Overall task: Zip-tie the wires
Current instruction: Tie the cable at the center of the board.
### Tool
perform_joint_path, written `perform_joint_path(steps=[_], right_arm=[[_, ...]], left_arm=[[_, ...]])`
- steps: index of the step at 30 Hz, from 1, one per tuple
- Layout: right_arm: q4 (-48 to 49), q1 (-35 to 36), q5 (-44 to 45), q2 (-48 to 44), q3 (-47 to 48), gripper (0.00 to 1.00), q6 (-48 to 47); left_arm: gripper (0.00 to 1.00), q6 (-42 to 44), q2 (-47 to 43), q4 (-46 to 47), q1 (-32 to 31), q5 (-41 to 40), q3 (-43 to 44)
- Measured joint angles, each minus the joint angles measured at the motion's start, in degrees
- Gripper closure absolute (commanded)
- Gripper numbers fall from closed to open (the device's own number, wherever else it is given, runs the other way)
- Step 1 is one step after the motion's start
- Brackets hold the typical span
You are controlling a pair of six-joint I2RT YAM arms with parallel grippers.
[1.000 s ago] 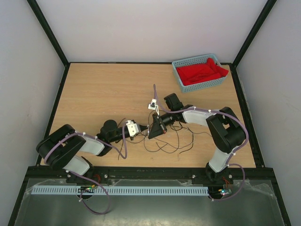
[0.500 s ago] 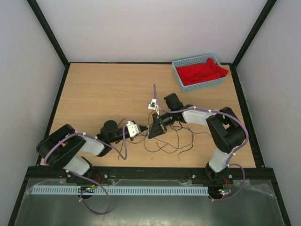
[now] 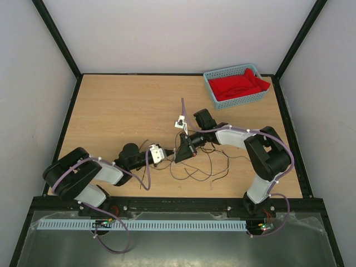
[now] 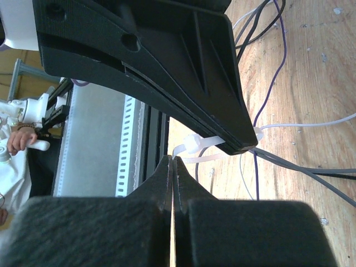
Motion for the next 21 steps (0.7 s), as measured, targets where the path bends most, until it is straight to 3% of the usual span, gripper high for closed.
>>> perform_joint_path(steps=[21], right_arm=[[0.0, -1.8, 0.0, 0.1, 0.6, 1.00, 3.9]], left_arm=[[1.00, 3.9, -1.8, 0.0, -2.3, -3.5, -0.6]])
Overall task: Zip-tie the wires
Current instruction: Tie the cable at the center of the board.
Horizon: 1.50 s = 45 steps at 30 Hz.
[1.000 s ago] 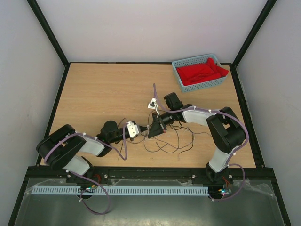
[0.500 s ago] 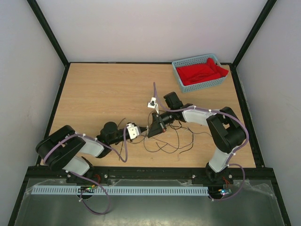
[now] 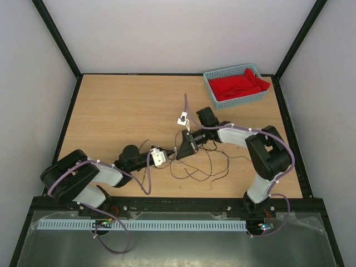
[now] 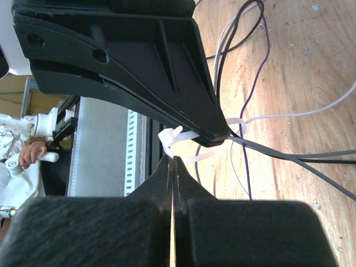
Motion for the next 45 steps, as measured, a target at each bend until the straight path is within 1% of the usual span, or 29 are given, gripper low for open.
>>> perform_joint_path(steps=[13, 28, 45], right_arm=[[0.3, -0.8, -0.6, 0.0, 0.0, 1.00, 2.8], [0.3, -0.8, -0.7, 0.7, 0.0, 1.00, 4.8], [3.1, -1.9, -0.4, 1.7, 0.0, 1.00, 10.4]], left_arm=[[1.00, 2.4, 0.6, 0.2, -2.1, -2.8, 0.0], [1.00, 4.0, 0.8, 0.3, -2.8, -4.9, 0.0], [1.00, 6.7, 0.8, 0.4, -4.3, -6.7, -0.1]])
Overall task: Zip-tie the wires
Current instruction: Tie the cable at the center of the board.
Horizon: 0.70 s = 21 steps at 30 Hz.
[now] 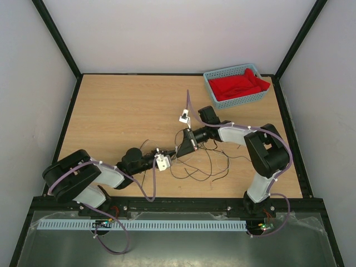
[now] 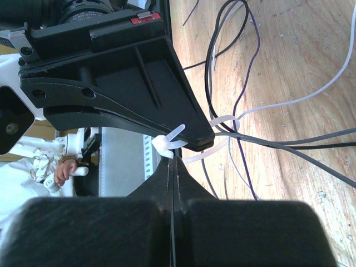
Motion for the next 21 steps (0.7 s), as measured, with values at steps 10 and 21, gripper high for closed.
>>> perform_joint_path(steps=[10, 21], right_arm=[[0.3, -0.9, -0.5, 0.0, 0.0, 1.00, 0.5], [0.3, -0.9, -2.4, 0.0, -1.0, 1.00, -0.2]], left_arm=[[1.00, 0.8, 0.3, 0.4, -0.2, -0.9, 0.0], [1.00, 1.9, 2.0, 0.5, -1.0, -2.5, 0.1]])
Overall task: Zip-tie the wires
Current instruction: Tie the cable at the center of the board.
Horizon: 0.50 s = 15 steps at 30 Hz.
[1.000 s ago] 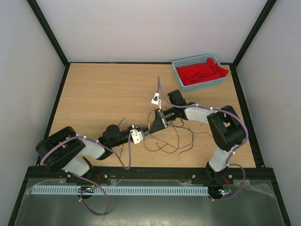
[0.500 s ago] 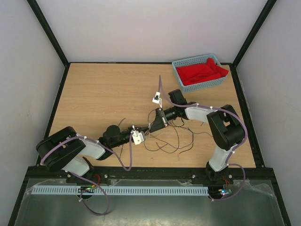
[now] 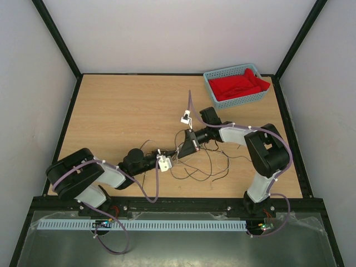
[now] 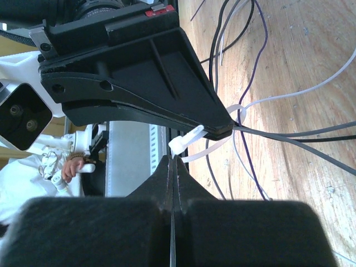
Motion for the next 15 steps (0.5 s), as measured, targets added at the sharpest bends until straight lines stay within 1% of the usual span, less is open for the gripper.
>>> perform_joint_path(steps=[15], right_arm=[[0.0, -0.2, -1.2, 0.0, -0.7, 1.00, -0.4]], left_arm=[[1.00, 0.0, -1.9, 0.0, -0.1, -0.1, 0.0]])
